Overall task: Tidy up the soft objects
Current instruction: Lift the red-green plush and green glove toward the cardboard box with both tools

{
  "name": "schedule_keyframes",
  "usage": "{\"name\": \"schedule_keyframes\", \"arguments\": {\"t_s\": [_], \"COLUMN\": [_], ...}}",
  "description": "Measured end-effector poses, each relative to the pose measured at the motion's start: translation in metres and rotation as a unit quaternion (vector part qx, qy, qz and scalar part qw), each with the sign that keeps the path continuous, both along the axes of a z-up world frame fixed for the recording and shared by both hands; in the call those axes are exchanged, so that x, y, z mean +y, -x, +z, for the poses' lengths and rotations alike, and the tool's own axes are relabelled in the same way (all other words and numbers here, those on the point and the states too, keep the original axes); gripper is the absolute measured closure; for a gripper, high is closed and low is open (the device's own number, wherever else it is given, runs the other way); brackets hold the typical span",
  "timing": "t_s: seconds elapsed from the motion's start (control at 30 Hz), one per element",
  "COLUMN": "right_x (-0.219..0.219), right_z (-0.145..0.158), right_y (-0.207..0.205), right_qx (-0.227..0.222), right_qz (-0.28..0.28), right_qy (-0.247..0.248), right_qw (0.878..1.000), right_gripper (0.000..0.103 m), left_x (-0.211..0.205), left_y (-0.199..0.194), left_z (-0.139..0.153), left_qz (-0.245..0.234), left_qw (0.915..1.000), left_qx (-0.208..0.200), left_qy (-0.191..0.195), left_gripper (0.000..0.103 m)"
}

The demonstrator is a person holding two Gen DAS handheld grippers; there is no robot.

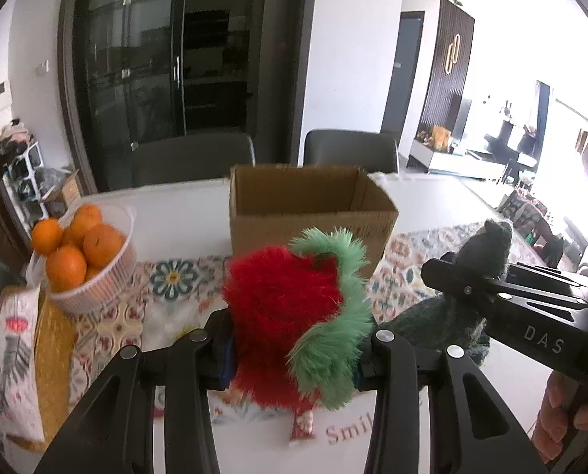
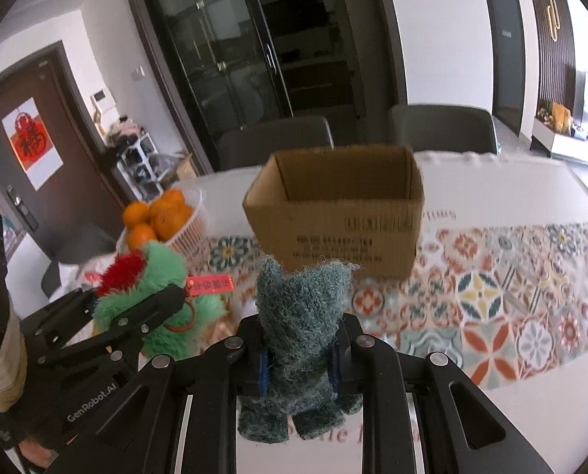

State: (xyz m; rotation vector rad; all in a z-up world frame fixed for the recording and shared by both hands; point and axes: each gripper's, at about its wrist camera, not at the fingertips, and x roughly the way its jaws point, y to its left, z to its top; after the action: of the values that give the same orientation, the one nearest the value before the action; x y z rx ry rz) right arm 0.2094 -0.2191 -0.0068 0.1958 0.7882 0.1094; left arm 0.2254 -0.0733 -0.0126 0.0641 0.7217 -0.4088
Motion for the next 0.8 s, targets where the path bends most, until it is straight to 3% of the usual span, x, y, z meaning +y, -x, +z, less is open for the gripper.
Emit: {"name": "schedule_keyframes", "arguments": {"t_s": [0.47, 0.8], "right_x": [-0.02, -0.035], "right_z": [0.052, 0.074], "right_y": [-0.067, -0.123], "right_qx": [-0.051, -0.051], "right_qz": [-0.013, -0.001], "right_qy": [0.02, 0.022], "right_qw": [0.998, 0.998], "right_gripper": [0.081, 0.081], "left_x": [-0.021, -0.037], "left_y": [-0.072, -0.126], "left_z": [0.041, 0.059], "left_qz": [-0.011, -0.025], "left_qw": [0.9991, 0.9991], "left_qx": [-0.041, -0.033], "left_qy": [0.001, -0.003], "left_gripper": [0.062, 0.062]}}
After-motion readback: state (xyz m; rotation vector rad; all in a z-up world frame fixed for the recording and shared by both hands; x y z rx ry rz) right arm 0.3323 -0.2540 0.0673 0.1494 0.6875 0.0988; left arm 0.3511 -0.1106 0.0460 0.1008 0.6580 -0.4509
